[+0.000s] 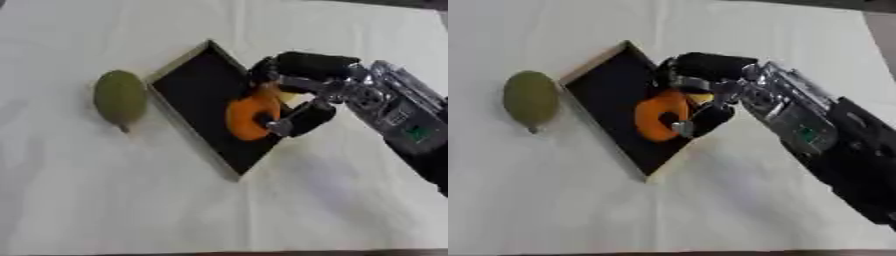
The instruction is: Pick up objects on the table and place them in the box.
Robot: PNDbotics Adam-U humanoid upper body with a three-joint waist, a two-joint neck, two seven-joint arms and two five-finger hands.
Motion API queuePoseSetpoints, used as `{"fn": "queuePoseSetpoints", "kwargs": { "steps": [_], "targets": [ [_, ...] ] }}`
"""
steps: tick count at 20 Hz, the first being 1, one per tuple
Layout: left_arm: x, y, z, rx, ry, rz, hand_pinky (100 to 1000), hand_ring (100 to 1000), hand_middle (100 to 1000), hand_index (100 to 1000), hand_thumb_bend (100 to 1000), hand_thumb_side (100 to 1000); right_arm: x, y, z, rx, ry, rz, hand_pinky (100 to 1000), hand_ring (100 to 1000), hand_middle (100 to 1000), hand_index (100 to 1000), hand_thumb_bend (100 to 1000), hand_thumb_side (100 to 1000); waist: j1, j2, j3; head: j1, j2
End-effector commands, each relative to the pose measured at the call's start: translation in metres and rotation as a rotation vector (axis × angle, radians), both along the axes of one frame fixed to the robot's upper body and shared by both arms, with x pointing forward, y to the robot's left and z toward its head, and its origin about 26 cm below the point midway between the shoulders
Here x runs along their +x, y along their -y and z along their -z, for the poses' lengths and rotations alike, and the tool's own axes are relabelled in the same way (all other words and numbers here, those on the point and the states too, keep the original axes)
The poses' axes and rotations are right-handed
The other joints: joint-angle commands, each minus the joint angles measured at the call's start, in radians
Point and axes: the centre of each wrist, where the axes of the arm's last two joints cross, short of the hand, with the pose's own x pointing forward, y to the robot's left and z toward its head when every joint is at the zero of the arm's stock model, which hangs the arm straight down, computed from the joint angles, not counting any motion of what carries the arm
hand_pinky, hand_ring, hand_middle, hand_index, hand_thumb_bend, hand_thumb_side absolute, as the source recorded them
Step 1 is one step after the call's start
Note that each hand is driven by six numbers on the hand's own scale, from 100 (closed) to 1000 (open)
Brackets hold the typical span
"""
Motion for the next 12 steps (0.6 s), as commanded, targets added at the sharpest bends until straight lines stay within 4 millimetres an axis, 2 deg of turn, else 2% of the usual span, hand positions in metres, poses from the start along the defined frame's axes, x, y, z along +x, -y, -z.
{"fn": "queuePoseSetpoints", "kwargs": {
  "steps": [1, 4, 9, 12],
  "targets": [
    [-0.002, 0.0, -0.006, 0.01, 0.02, 0.005, 680, 716, 753, 812, 255, 639, 0.0, 0.005, -0.008, -0.028, 0.037, -0.015, 912, 864, 810, 876, 100, 407, 0.004, -0.021, -0.001, 0.0, -0.002],
    [-0.002, 0.0, -0.006, 0.01, 0.018, 0.006, 681, 717, 753, 812, 254, 638, -0.004, 0.008, -0.013, -0.001, 0.078, -0.018, 917, 872, 819, 883, 100, 446, 0.005, -0.021, -0.004, 0.001, -0.002],
    [-0.002, 0.0, -0.006, 0.01, 0.018, 0.005, 681, 718, 752, 812, 252, 638, -0.019, 0.011, -0.028, 0.064, 0.158, -0.034, 917, 869, 820, 884, 100, 393, 0.006, -0.021, -0.006, 0.004, -0.003],
    [-0.002, -0.001, -0.006, 0.01, 0.018, 0.004, 681, 719, 752, 812, 252, 638, -0.033, 0.014, -0.042, 0.117, 0.2, -0.045, 915, 862, 814, 881, 100, 332, 0.006, -0.022, -0.008, 0.007, -0.003]
  ]
}}
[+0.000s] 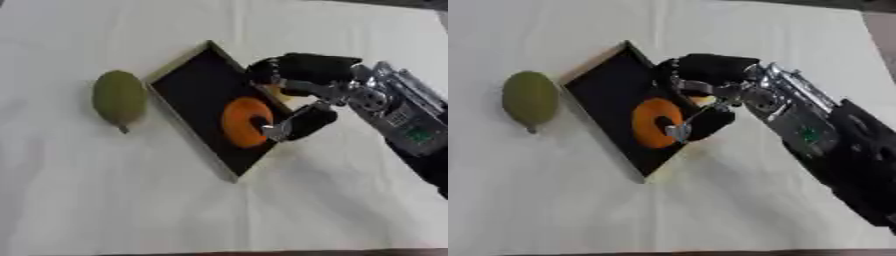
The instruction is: Pick up objects on the table and place them in the box.
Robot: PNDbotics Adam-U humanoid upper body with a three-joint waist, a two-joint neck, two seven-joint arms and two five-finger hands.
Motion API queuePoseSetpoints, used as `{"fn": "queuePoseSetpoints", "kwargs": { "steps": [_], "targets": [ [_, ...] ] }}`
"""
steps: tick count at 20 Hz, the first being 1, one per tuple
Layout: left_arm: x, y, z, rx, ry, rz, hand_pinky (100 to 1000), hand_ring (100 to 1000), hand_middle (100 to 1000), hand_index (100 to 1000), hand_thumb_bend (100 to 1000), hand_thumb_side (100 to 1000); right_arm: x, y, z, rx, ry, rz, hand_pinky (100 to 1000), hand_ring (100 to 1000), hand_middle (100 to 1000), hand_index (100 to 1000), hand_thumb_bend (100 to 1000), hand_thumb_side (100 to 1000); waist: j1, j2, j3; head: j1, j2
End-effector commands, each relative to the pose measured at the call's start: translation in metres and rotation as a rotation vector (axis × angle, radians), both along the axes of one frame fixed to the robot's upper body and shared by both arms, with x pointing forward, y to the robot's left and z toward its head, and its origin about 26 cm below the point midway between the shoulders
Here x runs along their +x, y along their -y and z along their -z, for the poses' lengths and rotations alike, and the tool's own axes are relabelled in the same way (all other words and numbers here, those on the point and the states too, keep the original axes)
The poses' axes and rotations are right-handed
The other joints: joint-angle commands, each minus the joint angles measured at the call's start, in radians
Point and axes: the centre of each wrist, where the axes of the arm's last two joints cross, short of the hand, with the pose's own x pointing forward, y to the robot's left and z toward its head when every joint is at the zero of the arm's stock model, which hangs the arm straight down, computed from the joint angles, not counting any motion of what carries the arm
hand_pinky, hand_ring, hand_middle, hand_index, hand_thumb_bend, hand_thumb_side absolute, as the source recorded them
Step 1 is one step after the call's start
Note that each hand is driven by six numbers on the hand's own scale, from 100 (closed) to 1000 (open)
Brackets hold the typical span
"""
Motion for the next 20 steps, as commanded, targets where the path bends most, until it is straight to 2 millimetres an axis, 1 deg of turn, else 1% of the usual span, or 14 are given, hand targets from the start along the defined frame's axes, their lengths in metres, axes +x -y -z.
{"fn": "queuePoseSetpoints", "kwargs": {
  "steps": [1, 3, 4, 6, 8, 12, 16, 20],
  "targets": [
    [-0.002, -0.001, -0.006, 0.01, 0.018, 0.003, 681, 719, 752, 812, 252, 638, -0.018, 0.009, -0.027, 0.058, 0.085, -0.005, 915, 861, 813, 880, 100, 313, 0.006, -0.022, -0.003, 0.007, -0.003],
    [-0.002, -0.001, -0.005, 0.01, 0.018, 0.002, 681, 719, 752, 812, 252, 638, -0.028, 0.013, -0.038, 0.108, 0.116, -0.002, 914, 857, 810, 878, 100, 267, 0.006, -0.023, -0.005, 0.009, -0.004],
    [-0.003, -0.001, -0.005, 0.009, 0.018, 0.001, 682, 719, 752, 812, 252, 638, -0.032, 0.016, -0.043, 0.132, 0.133, 0.005, 913, 854, 808, 876, 100, 218, 0.007, -0.023, -0.006, 0.011, -0.003],
    [-0.003, -0.001, -0.005, 0.01, 0.018, -0.001, 682, 720, 752, 812, 251, 638, -0.037, 0.024, -0.051, 0.172, 0.161, 0.035, 912, 852, 805, 874, 100, 193, 0.007, -0.024, -0.007, 0.013, -0.003],
    [-0.003, -0.002, -0.005, 0.01, 0.018, -0.002, 682, 720, 752, 812, 251, 639, -0.037, 0.033, -0.055, 0.19, 0.172, 0.073, 911, 852, 805, 874, 100, 181, 0.007, -0.024, -0.008, 0.015, -0.003],
    [-0.003, -0.001, -0.005, 0.011, 0.017, 0.0, 682, 721, 753, 812, 250, 639, -0.022, 0.049, -0.053, 0.179, 0.158, 0.167, 911, 856, 806, 877, 100, 218, 0.007, -0.025, -0.009, 0.014, -0.003],
    [-0.002, -0.001, -0.006, 0.011, 0.018, 0.001, 682, 721, 753, 812, 250, 639, 0.001, 0.062, -0.04, 0.155, 0.113, 0.245, 912, 857, 807, 878, 100, 243, 0.009, -0.023, -0.006, 0.013, -0.005],
    [-0.002, -0.001, -0.006, 0.011, 0.017, 0.003, 682, 722, 754, 812, 248, 640, 0.019, 0.071, -0.027, 0.113, 0.074, 0.269, 912, 860, 809, 881, 100, 263, 0.008, -0.021, -0.005, 0.014, -0.006]
  ]
}}
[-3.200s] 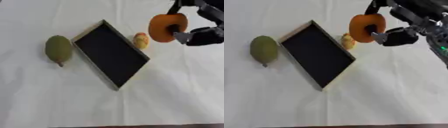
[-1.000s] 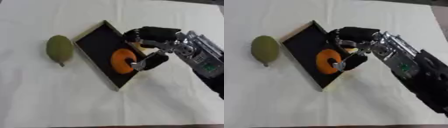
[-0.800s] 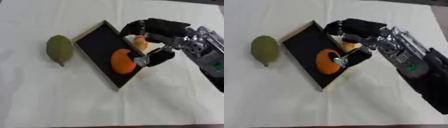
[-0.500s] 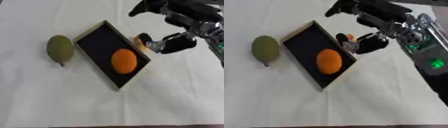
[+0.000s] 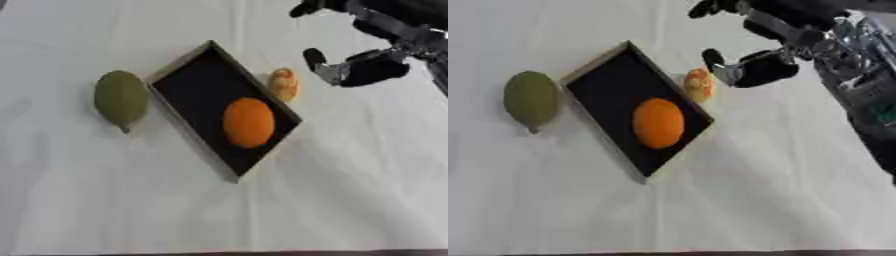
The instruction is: Pick up objects on the table and place them in the box.
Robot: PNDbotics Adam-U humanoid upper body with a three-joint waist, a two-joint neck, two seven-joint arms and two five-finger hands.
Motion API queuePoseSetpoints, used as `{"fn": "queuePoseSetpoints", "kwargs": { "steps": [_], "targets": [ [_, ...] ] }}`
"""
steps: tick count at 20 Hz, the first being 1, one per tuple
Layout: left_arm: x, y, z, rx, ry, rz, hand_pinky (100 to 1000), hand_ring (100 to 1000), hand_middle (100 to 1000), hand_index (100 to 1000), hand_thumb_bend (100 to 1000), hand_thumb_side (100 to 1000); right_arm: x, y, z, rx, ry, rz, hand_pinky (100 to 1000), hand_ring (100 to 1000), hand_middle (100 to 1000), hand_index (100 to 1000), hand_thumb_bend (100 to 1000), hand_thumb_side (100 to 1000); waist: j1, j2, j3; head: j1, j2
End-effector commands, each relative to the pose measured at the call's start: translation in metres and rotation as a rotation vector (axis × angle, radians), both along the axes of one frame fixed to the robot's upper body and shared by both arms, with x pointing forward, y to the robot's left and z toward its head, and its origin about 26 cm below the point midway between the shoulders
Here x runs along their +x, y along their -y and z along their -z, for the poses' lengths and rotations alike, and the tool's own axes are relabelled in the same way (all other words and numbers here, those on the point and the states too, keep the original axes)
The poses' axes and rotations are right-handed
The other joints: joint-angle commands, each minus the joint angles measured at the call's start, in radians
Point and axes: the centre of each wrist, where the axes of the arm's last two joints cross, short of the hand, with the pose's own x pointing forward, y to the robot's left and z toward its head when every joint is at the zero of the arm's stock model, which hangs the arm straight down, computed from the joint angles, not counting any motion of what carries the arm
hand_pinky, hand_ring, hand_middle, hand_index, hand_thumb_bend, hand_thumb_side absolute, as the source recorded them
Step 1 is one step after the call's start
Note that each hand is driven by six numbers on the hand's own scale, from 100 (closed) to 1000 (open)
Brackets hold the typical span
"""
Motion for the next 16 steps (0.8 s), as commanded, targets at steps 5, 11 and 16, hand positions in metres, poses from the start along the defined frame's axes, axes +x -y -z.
{"fn": "queuePoseSetpoints", "kwargs": {
  "steps": [5, 11, 16],
  "targets": [
    [-0.002, 0.0, -0.007, 0.013, 0.02, 0.007, 683, 723, 754, 812, 248, 640, 0.022, 0.015, 0.006, -0.086, -0.02, 0.016, 916, 866, 814, 882, 168, 245, 0.005, -0.019, 0.003, 0.002, -0.003],
    [-0.002, 0.0, -0.007, 0.016, 0.018, 0.008, 683, 723, 754, 811, 247, 640, 0.036, 0.021, 0.008, -0.117, -0.072, -0.008, 922, 869, 812, 877, 198, 235, 0.002, -0.019, 0.005, 0.004, 0.001],
    [-0.002, 0.0, -0.006, 0.016, 0.015, 0.009, 684, 724, 755, 811, 245, 642, 0.045, 0.024, 0.007, -0.115, -0.095, -0.007, 924, 870, 812, 878, 218, 229, -0.001, -0.018, 0.006, 0.006, 0.001]
  ]
}}
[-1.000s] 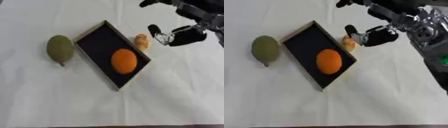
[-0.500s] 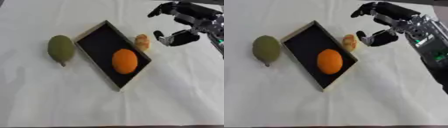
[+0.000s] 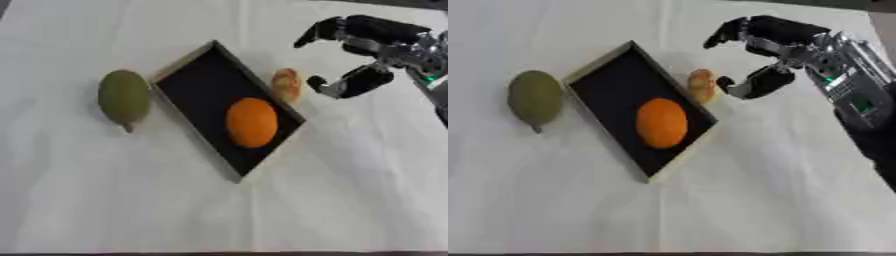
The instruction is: Pick up objects on the table and place them in the box.
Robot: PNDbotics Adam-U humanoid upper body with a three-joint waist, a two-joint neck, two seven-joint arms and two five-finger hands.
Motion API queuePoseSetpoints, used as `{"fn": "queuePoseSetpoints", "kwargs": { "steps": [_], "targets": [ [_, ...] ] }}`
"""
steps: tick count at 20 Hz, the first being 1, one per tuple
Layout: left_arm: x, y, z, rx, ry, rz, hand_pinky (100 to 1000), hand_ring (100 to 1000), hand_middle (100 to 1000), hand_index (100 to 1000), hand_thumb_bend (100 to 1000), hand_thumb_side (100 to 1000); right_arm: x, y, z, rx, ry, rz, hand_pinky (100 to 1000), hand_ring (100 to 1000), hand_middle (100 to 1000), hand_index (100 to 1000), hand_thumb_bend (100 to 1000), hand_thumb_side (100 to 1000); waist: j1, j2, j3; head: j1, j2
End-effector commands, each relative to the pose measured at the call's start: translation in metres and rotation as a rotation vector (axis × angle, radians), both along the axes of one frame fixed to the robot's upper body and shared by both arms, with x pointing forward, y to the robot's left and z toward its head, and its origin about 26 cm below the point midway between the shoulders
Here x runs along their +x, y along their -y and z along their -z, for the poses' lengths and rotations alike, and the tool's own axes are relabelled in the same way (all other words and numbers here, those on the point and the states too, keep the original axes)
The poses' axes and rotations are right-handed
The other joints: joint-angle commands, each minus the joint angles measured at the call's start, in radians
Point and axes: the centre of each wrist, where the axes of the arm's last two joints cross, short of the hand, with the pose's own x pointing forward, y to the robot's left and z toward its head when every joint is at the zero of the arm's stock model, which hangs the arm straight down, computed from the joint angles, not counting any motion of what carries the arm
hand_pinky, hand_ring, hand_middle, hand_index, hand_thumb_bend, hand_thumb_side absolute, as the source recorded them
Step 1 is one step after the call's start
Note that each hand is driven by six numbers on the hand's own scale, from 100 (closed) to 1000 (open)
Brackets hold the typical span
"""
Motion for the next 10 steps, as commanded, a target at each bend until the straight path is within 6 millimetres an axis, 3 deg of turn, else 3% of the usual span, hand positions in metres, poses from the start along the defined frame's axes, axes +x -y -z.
{"fn": "queuePoseSetpoints", "kwargs": {
  "steps": [1, 10],
  "targets": [
    [-0.002, 0.0, -0.006, 0.01, 0.02, 0.007, 684, 724, 755, 811, 245, 642, 0.005, 0.007, -0.01, 0.002, 0.015, 0.018, 924, 870, 811, 878, 223, 230, 0.002, -0.018, 0.001, 0.002, 0.001],
    [-0.002, 0.001, -0.007, 0.007, 0.021, 0.01, 684, 725, 756, 811, 241, 643, 0.028, 0.007, 0.012, -0.047, -0.047, 0.048, 924, 870, 812, 881, 226, 295, -0.001, -0.01, 0.007, -0.003, -0.001]
  ]
}}
